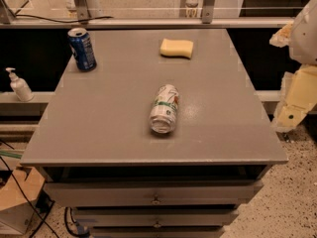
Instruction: Pick sponge
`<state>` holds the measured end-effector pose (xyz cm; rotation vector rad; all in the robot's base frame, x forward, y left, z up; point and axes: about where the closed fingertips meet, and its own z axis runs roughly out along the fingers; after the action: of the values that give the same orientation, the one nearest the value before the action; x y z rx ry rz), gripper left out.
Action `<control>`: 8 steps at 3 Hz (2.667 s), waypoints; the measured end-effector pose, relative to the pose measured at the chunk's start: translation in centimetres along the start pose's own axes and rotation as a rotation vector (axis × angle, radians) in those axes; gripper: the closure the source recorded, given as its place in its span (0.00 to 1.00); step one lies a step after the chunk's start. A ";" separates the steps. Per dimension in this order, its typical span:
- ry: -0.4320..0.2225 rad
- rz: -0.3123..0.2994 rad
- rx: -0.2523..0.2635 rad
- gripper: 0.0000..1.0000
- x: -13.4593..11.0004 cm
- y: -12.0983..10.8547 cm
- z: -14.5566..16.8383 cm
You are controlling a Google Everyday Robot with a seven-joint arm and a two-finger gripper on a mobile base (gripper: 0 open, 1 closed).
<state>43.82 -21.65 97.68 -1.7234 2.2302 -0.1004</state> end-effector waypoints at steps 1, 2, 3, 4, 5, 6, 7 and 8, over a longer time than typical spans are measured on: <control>-0.002 -0.003 0.007 0.00 -0.1 -0.1 -0.1; -0.051 -0.048 0.043 0.00 -0.9 -1.5 -0.8; -0.182 -0.033 0.106 0.00 -1.8 -4.8 -1.6; -0.205 -0.034 0.112 0.00 -2.4 -5.0 -1.9; -0.245 -0.050 0.115 0.00 -4.0 -5.5 -1.1; -0.339 -0.069 0.132 0.00 -6.8 -7.2 0.3; -0.447 -0.051 0.157 0.00 -8.9 -9.6 1.8; -0.518 -0.012 0.171 0.00 -10.5 -12.9 4.3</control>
Offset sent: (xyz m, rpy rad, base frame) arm 0.0347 0.0086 0.0266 0.0663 -0.1308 0.1334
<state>59.36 -14.51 99.00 -1.4671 1.7773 0.1349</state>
